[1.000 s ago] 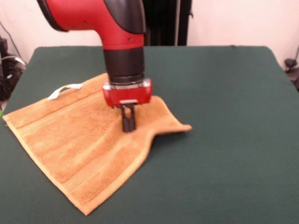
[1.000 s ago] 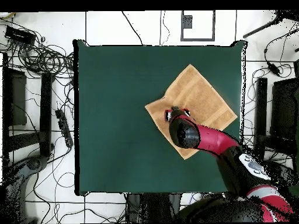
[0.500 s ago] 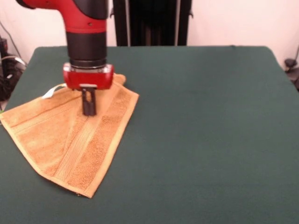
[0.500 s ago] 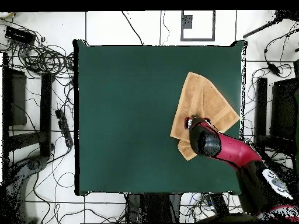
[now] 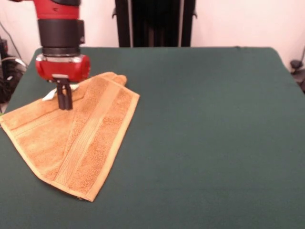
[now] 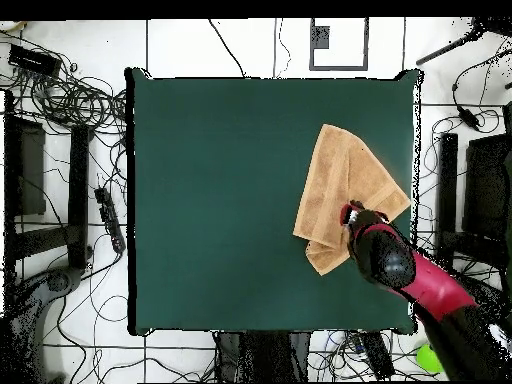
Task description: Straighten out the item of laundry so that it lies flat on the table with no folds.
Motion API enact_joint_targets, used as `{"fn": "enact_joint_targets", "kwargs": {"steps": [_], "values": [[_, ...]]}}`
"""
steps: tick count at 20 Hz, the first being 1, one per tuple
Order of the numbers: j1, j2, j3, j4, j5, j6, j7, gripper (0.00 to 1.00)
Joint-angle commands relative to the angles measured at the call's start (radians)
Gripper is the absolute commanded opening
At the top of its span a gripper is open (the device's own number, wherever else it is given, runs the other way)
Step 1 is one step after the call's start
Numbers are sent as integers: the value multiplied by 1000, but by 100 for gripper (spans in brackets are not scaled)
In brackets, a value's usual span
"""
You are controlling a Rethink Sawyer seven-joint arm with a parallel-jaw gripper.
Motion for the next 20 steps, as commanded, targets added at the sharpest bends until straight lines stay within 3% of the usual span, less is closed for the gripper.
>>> {"fn": "enact_joint_targets", "kwargs": {"steps": [1,4,9,14,20], "values": [[-237,189,448,197,111,4,342,0],[-313,251,521,208,120,73,286,0],[-319,195,499,206,101,172,182,0],[-185,7,333,184,49,185,136,0],[-235,17,461,201,82,214,148,0]]}}
